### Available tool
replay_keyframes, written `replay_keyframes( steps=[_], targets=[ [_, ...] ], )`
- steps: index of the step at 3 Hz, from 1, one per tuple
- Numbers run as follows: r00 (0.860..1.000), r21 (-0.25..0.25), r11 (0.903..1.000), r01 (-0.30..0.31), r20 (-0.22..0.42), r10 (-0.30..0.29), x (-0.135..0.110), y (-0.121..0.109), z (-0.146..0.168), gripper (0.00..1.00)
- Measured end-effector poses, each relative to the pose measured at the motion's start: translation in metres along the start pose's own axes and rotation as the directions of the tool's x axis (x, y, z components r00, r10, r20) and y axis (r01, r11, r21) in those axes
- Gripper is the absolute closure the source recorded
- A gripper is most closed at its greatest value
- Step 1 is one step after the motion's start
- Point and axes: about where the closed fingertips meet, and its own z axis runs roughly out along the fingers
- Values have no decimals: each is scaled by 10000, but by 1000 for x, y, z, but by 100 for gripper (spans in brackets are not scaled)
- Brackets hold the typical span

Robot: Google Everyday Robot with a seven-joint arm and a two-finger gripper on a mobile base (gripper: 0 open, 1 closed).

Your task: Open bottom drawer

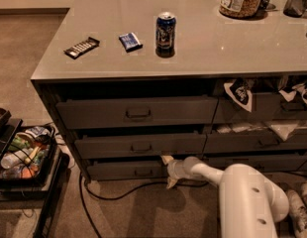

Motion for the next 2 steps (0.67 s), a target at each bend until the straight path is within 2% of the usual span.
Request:
replay_keyframes(
  steps=[1, 2],
  targets=[
    [9925, -91, 9998, -173, -1213, 160, 16, 0, 15, 0],
    [9771, 257, 9995, -169, -2119, 219, 53, -6, 4, 0]
  ],
)
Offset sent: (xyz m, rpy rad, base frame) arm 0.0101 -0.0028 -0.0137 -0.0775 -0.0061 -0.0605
